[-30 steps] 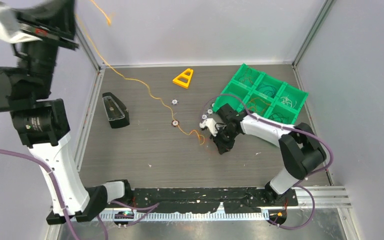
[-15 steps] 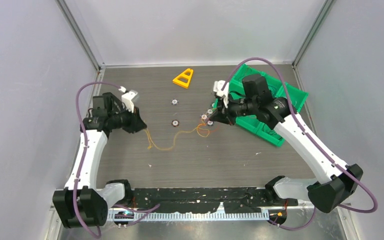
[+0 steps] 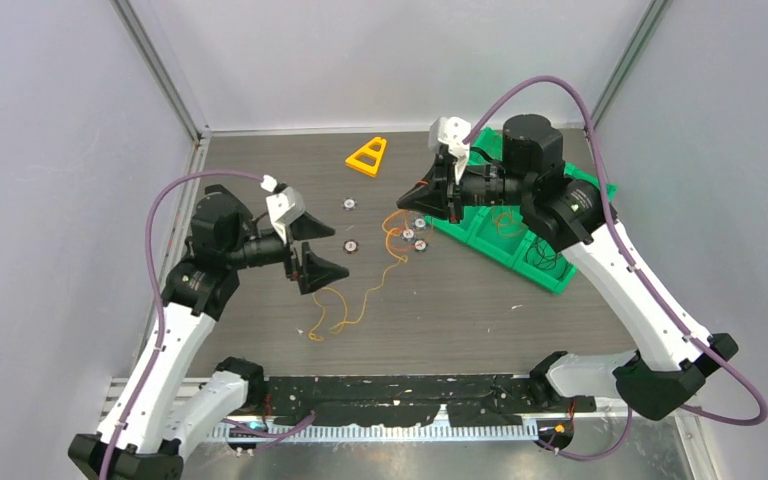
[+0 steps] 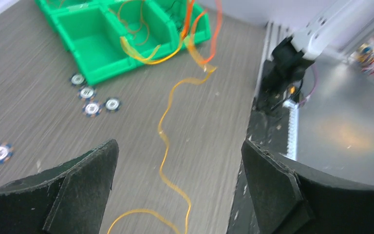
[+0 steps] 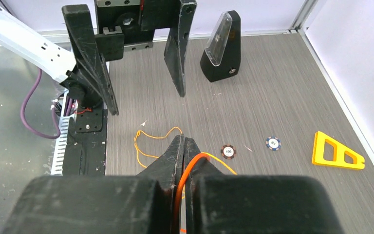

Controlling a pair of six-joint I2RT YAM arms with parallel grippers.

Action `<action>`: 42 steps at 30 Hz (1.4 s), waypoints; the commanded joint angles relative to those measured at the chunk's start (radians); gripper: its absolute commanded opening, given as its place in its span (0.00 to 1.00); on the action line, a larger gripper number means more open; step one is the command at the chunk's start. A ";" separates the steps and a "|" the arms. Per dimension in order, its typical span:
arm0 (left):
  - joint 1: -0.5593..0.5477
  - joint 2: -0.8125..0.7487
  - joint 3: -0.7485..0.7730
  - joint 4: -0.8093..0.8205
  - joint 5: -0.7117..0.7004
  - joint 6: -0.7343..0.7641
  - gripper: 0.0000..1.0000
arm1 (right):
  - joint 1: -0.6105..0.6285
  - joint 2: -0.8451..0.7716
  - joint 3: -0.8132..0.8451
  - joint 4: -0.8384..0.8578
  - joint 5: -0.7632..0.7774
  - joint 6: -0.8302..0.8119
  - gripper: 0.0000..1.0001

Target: Untangle the cables

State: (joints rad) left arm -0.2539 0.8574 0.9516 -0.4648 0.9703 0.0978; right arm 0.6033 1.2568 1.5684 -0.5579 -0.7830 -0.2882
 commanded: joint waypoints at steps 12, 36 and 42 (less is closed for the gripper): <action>-0.248 0.251 -0.025 0.539 -0.247 -0.604 0.82 | 0.047 0.044 0.045 0.108 0.039 0.107 0.05; 0.043 0.296 -0.344 0.284 -0.197 -0.288 0.00 | -0.181 0.046 0.166 0.144 0.053 0.162 0.05; 0.061 0.311 -0.317 0.234 -0.200 -0.256 0.00 | -0.245 0.078 0.129 0.151 0.123 0.130 0.05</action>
State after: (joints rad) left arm -0.1963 1.1725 0.6113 -0.1802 0.7704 -0.2241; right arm 0.3870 1.3098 1.6985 -0.4492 -0.7105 -0.1467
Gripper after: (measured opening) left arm 0.005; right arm 0.061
